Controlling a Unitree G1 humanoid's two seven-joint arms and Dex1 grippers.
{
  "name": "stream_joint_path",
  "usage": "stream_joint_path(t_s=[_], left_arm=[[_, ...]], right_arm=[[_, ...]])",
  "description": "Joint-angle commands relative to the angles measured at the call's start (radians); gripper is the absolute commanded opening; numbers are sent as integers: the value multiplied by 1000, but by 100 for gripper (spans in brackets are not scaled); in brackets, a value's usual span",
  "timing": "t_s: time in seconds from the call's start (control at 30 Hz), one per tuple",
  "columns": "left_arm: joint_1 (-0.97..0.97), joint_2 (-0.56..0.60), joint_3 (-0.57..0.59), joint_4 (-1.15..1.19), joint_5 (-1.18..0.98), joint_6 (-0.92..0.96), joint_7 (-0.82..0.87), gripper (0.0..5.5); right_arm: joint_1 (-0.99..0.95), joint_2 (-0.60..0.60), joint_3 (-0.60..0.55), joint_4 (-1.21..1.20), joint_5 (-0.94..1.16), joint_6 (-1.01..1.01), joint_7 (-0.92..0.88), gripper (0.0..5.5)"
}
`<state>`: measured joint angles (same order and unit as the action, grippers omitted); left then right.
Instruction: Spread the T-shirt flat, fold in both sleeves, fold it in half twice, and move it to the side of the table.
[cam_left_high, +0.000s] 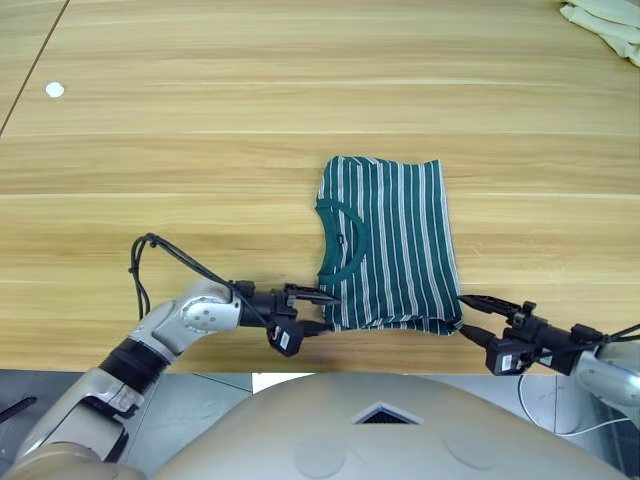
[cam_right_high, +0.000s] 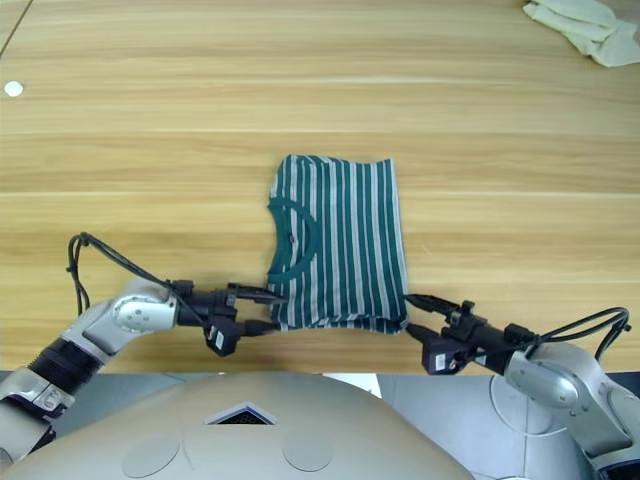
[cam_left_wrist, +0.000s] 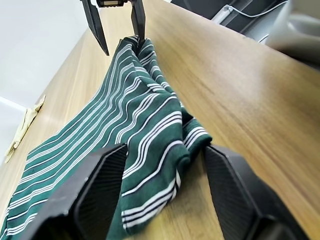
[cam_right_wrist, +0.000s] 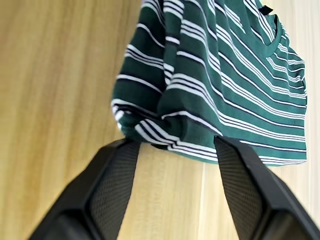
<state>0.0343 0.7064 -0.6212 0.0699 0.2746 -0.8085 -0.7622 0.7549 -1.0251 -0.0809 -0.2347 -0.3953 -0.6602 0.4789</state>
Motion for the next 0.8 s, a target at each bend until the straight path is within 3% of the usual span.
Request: stream_joint_path(t_s=[0.03, 0.13, 0.33, 0.67, 0.8], left_arm=[[26, 21, -53, 95, 153, 52, -30, 281], [24, 13, -60, 106, 164, 51, -18, 254], [24, 19, -72, 124, 165, 61, -7, 133], [9, 7, -85, 158, 161, 63, 7, 39], [9, 8, -82, 159, 160, 65, 16, 1]], right_arm=[[45, 3, -15, -27, -17, 2, 32, 275], [65, 3, -32, -42, -14, -2, 34, 275], [10, 9, 2, -18, -21, -8, 50, 275], [-121, 17, 112, 55, -44, -36, 73, 275], [-132, 19, 129, 71, -44, -52, 69, 196]])
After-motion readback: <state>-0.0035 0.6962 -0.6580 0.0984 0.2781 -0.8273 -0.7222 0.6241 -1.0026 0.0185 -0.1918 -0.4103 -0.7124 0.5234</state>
